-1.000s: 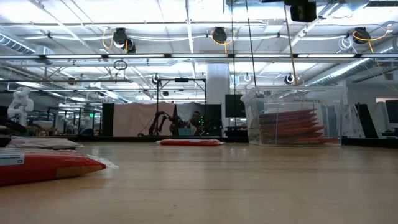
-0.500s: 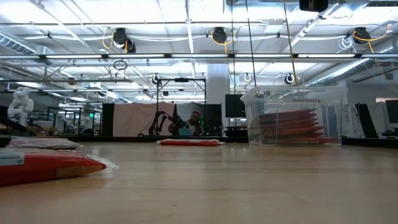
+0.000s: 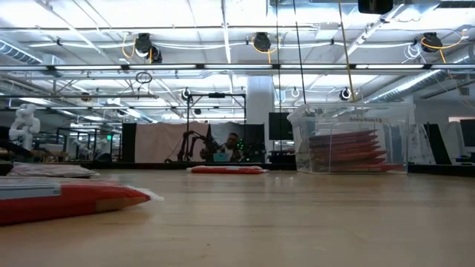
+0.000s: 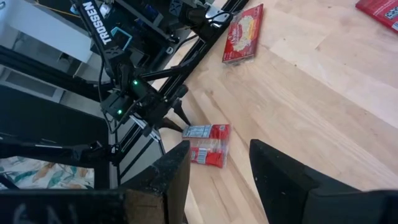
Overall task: Sort popcorn bags into baskets
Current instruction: Put the popcorn bag into the transparent container
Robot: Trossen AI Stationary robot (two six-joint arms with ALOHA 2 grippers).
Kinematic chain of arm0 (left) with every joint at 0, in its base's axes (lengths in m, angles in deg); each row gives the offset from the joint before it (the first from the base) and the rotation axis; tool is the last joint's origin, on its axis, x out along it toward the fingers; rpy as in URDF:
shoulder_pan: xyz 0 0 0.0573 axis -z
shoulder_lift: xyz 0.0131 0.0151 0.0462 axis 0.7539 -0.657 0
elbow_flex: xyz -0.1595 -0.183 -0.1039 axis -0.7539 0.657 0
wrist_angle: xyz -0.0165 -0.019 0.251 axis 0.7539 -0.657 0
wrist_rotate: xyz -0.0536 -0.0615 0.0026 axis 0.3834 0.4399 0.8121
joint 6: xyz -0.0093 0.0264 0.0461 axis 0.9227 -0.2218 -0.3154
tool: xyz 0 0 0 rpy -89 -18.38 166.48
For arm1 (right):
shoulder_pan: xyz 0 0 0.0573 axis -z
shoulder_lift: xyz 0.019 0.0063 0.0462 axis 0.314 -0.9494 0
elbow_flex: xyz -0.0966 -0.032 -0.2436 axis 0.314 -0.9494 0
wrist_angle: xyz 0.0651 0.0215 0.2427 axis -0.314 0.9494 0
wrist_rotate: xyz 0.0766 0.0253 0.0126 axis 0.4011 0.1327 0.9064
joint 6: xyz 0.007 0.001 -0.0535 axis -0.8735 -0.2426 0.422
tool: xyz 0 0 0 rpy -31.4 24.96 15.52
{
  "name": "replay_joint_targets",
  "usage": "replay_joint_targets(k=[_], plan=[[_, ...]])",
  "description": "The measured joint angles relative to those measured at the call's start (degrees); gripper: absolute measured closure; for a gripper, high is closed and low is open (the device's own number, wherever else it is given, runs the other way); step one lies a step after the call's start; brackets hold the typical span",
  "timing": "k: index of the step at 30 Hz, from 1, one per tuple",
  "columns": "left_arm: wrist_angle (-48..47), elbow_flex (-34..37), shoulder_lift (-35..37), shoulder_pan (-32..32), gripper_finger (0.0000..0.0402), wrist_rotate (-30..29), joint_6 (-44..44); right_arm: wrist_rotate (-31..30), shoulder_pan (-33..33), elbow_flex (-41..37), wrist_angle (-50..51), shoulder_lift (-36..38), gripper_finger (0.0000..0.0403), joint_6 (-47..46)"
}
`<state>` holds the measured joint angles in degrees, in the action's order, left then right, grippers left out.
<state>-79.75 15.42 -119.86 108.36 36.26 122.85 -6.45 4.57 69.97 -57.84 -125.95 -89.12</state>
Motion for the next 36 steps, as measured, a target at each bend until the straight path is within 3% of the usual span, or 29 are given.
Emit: replay_joint_targets(k=[4,6,11,17,27,36], plan=[[0.61,0.14,-0.06,-2.23,0.0365,-0.67,-5.14,-0.01,0.0,0.0,-0.01,-0.01,0.0245,-0.44],[1.51,0.17,0.13,-3.72,0.0389,-0.73,-5.56,-0.13,0.0,0.0,-0.06,-0.32,0.0245,-0.44],[2.44,0.32,2.72,-7.97,0.0397,-1.83,-8.38,-0.41,0.0,0.0,-6.14,-2.54,0.0245,0.47],[3.32,0.19,11.29,-14.0,0.0399,-2.07,-9.0,-0.84,0.0,0.04,-16.67,-7.92,0.0245,5.58],[5.59,0.12,24.86,-27.15,0.04,-1.28,-10.35,-1.4,-2.05,0.02,-20.3,-13.71,0.0245,8.51],[13.17,0.09,28.08,-38.51,0.0401,1.73,-5.0,-3.27,-2.49,0.04,-22.45,-13.75,0.0245,17.72]])
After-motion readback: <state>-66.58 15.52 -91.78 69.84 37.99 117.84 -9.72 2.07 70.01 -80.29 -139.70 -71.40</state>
